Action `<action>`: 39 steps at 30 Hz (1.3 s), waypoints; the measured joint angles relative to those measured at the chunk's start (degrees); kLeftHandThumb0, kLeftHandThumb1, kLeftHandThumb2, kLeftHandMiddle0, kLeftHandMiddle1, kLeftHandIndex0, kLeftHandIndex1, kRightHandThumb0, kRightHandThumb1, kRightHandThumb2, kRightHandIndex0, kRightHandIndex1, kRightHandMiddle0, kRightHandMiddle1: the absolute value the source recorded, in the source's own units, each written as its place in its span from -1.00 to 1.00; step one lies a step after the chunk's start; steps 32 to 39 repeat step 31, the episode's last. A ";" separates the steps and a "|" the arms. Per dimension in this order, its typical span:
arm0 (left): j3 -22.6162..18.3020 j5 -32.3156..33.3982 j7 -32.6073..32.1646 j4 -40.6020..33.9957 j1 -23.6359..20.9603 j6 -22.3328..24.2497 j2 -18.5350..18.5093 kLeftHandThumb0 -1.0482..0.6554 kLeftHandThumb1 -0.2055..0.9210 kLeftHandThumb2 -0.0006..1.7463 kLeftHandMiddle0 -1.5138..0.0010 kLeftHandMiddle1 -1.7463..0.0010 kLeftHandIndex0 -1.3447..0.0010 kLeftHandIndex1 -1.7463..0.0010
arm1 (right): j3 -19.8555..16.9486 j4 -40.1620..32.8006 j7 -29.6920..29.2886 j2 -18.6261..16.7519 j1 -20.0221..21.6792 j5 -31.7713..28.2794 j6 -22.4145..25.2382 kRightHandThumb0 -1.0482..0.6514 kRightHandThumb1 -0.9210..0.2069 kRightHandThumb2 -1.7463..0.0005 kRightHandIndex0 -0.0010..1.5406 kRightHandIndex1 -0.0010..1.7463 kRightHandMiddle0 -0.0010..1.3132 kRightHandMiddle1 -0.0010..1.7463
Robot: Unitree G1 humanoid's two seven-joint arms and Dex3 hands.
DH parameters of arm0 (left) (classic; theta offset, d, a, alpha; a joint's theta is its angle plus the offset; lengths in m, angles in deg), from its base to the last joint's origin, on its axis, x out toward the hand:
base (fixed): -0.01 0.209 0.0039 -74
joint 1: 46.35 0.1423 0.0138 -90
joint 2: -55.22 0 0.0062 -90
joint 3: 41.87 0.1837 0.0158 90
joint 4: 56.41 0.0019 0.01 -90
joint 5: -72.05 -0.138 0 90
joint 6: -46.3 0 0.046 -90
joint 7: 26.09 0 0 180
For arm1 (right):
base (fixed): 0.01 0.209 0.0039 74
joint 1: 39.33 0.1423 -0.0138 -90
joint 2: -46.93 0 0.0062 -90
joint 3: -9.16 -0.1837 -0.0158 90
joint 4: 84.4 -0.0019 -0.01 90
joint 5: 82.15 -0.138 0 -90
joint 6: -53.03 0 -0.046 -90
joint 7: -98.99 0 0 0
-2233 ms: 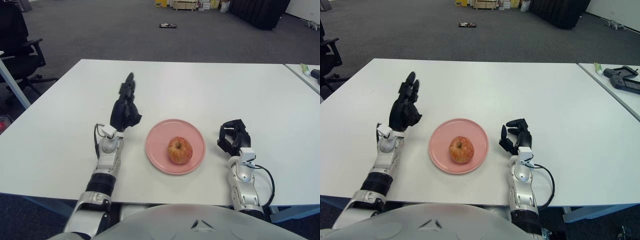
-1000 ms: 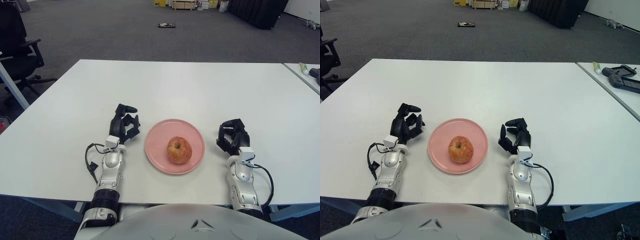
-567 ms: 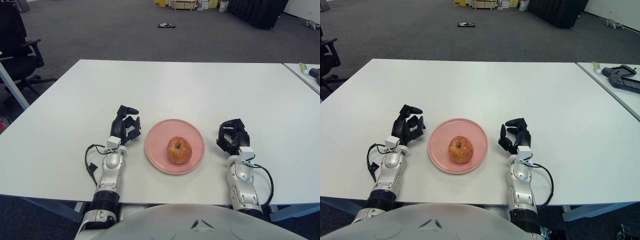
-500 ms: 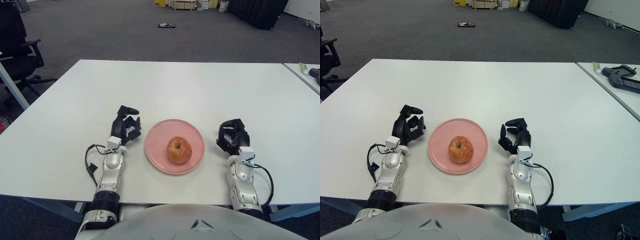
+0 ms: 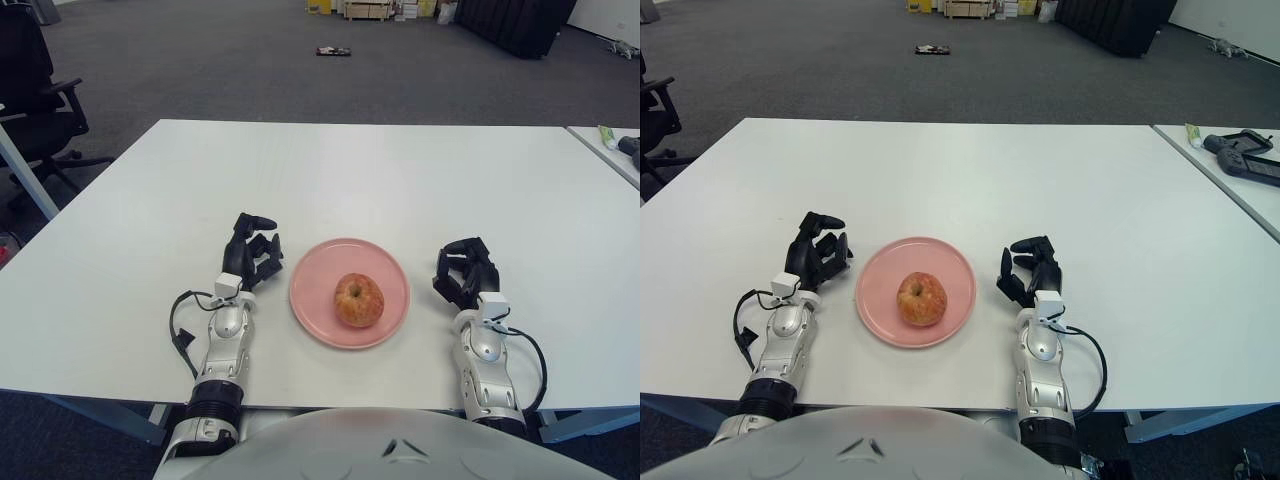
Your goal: Put the apple into the plate.
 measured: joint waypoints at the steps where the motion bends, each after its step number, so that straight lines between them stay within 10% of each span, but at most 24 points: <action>1: -0.01 0.01 0.00 0.04 -0.02 0.00 0.04 -0.23 0.48 0.06 0.05 -1.00 0.44 -1.00 | -0.01 0.00 0.06 0.01 0.00 -0.05 -0.01 -0.22 -0.53 -0.02 -0.34 0.96 -0.46 1.00; 39: -0.56 0.24 -1.66 1.28 -0.79 0.42 0.58 -0.23 0.49 0.06 0.14 -1.00 0.45 -1.00 | 0.30 -0.99 2.57 1.48 -0.05 -0.01 2.22 -0.22 -0.58 0.02 -0.35 0.91 -0.48 1.00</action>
